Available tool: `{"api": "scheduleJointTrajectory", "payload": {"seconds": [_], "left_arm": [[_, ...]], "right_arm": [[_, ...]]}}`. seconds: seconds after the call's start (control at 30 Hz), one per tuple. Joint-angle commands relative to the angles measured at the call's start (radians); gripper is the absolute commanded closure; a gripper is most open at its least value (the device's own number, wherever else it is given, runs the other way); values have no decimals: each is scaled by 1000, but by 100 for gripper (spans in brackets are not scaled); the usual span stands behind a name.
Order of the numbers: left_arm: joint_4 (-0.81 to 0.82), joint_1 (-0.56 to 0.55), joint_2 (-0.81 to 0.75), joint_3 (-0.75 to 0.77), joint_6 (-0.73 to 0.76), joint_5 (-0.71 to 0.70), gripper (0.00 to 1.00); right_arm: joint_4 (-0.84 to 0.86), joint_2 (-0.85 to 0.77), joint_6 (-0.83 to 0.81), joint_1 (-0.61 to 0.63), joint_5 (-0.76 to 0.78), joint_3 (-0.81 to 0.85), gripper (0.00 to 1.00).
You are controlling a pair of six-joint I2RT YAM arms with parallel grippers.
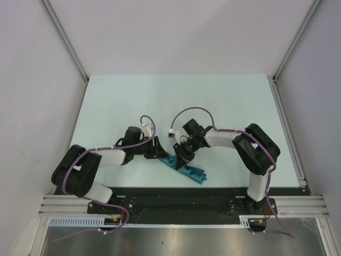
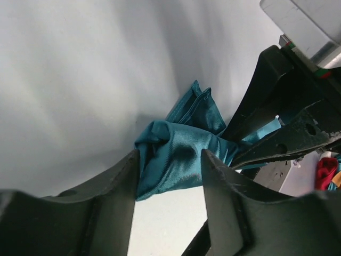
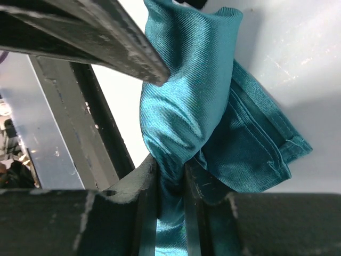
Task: Fold the napkin, place the utensils inside, and roll it up
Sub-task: Roll the napkin with the utensil
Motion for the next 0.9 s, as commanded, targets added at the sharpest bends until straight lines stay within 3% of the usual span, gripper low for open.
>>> {"api": "scheduleJointTrajectory", "payload": {"seconds": [0.0, 0.07, 0.1, 0.2, 0.3, 0.47, 0.6, 0.73, 0.87], "left_arm": [[68, -9, 34, -1, -10, 32, 54], [78, -9, 50, 2, -17, 30, 62], [77, -9, 57, 8, -23, 30, 72], [54, -9, 76, 24, -21, 24, 88], [28, -9, 88, 39, -18, 19, 95], [-6, -9, 97, 59, -23, 12, 96], [-44, -9, 116, 82, -24, 3, 96], [-63, -9, 137, 96, -30, 0, 96], [-66, -9, 156, 105, -41, 3, 97]], "right_arm": [[-1, 29, 9, -1, -42, 41, 76], [-9, 32, 8, -1, -39, 47, 75], [-14, 30, 8, -1, -33, 49, 73], [-31, 4, 12, -4, 8, 61, 59], [-83, -43, 17, -7, 77, 101, 46], [-129, -176, 14, 11, 186, 147, 40], [-135, -272, -31, 129, 475, 130, 37], [-118, -293, -52, 299, 655, 98, 37], [-80, -280, -65, 393, 818, 66, 37]]}}
